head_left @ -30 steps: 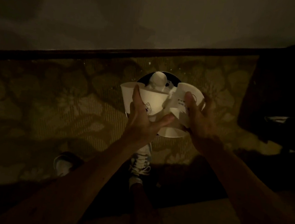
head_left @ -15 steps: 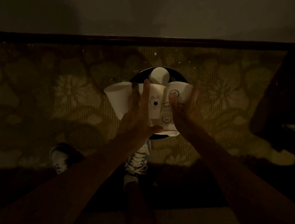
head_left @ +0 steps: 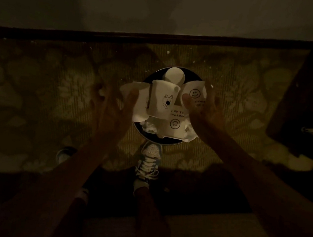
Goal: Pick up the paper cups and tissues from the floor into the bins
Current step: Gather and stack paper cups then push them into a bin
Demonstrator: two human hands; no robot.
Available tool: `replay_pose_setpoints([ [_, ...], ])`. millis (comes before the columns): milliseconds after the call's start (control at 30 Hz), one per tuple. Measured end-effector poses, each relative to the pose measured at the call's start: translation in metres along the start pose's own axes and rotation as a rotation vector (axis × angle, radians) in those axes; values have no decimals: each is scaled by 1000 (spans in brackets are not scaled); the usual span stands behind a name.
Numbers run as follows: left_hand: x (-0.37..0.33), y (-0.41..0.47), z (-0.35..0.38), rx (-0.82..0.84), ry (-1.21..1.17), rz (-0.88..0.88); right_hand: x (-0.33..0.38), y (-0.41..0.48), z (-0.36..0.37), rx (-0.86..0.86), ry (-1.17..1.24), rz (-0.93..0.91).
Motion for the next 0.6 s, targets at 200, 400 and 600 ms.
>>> replay_pose_setpoints([
  [200, -5, -27, 41, 306, 28, 164, -3, -16, 13, 91, -197, -9],
  [400, -4, -24, 51, 255, 216, 261, -8, -9, 25, 70, -287, -14],
  [600, 0, -19, 28, 344, 31, 325, 1, -9, 6, 50, -265, -16],
])
Point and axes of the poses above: each hand's wrist, its own y-axis towards the middle knuckle, its own z-axis out of the palm, x = y × z, the point moved 1 cm from there along y, towards the middle knuckle, and after that the axes turned 10 degrees about -x, right-handed, at the moved point
